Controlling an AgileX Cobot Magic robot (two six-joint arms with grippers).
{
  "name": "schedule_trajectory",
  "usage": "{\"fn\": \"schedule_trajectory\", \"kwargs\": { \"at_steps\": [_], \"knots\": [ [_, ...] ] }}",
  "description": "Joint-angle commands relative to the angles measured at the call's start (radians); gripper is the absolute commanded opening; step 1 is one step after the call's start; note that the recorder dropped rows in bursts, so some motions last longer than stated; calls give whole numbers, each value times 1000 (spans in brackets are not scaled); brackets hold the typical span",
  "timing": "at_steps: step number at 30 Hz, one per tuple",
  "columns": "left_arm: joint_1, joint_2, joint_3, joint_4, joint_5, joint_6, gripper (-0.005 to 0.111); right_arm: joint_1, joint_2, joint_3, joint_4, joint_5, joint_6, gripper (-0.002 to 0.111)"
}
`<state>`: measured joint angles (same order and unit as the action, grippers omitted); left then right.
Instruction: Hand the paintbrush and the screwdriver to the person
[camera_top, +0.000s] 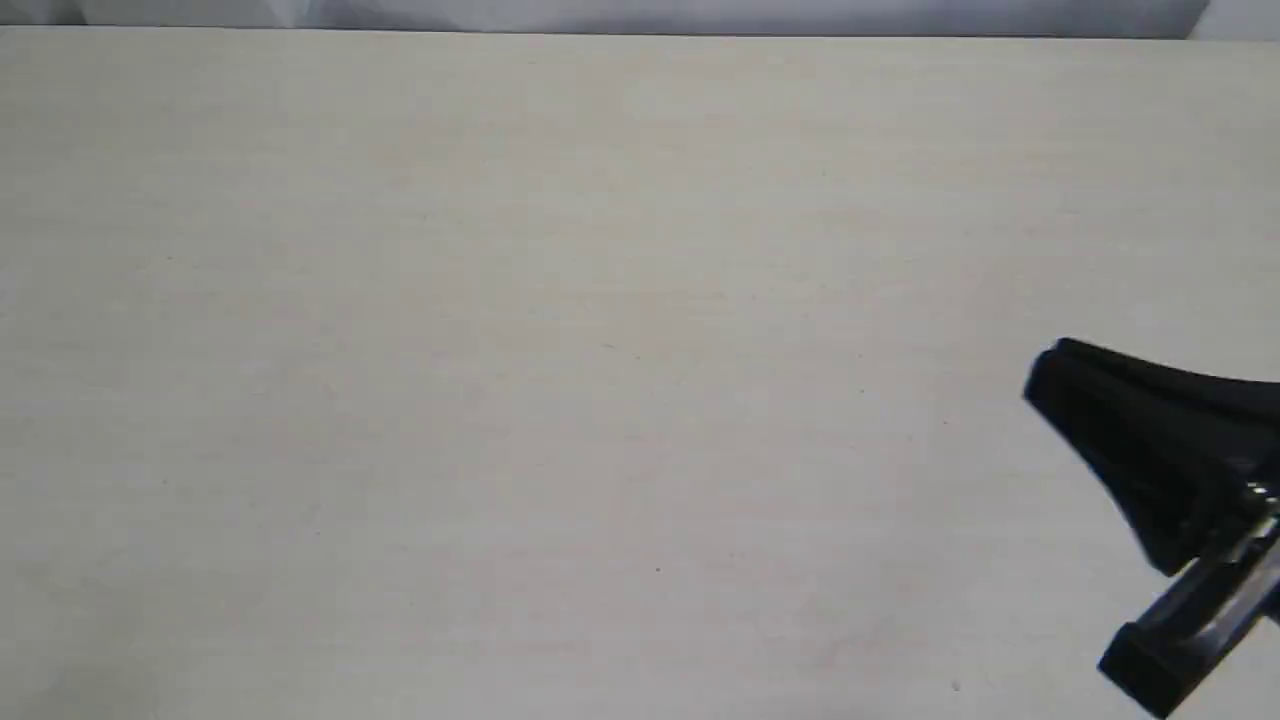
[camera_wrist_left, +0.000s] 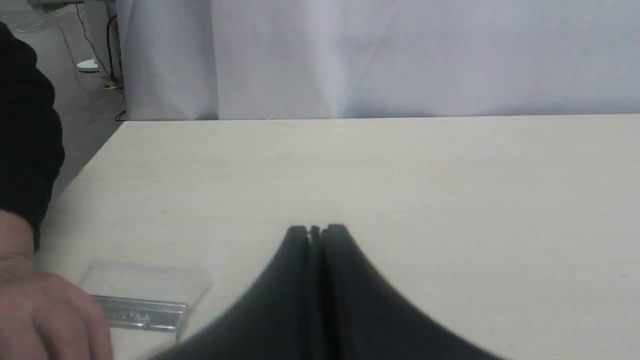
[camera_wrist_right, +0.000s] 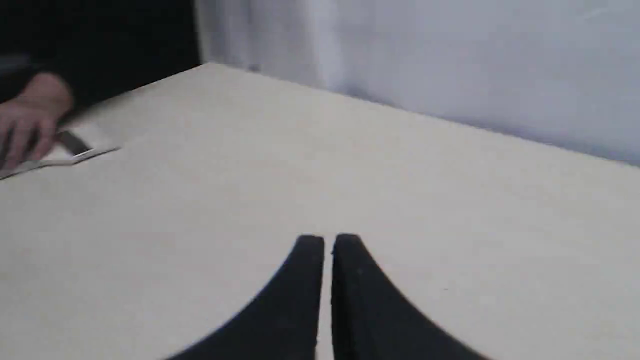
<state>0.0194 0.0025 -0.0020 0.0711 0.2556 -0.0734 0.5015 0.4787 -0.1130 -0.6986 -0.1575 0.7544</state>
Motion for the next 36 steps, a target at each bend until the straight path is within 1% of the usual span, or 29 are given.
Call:
{"fn": "schedule_trajectory", "kwargs": {
  "at_steps": [1,4,9,12,14,18,26,29,33,34,36],
  "knots": [
    [-8,-2,2,-3,-6,-2,0,-126,-128,37,-9,37,-28,4],
    [-8,-2,2,-3,-6,-2,0,-212,-235,39,-7,106,-26,4],
    [-8,-2,2,-3,-6,-2,0,-357,-395,39,68,172,-24,4],
    [-8,-2,2,-3,-6,-2,0,-446,-479,39,113,267,-24,4],
    [-8,-2,2,-3,-6,-2,0,-493,-479,39,116,329,-24,4],
    [-8,-2,2,-3,-6,-2,0,-511,-479,39,112,369,-93,4],
    [-8,-2,2,0,-8,-2,0,-511,-479,45,140,362,-154,4],
    [-8,-2,2,0,-8,-2,0,-511,-479,45,264,358,-338,4],
    [-8,-2,2,0,-8,-2,0,-511,-479,45,504,364,-614,4],
    [-8,-2,2,0,-8,-2,0,-511,-479,45,538,364,-667,4],
    [-8,-2,2,0,-8,-2,0,-511,-479,45,555,364,-688,4]
  ]
}}
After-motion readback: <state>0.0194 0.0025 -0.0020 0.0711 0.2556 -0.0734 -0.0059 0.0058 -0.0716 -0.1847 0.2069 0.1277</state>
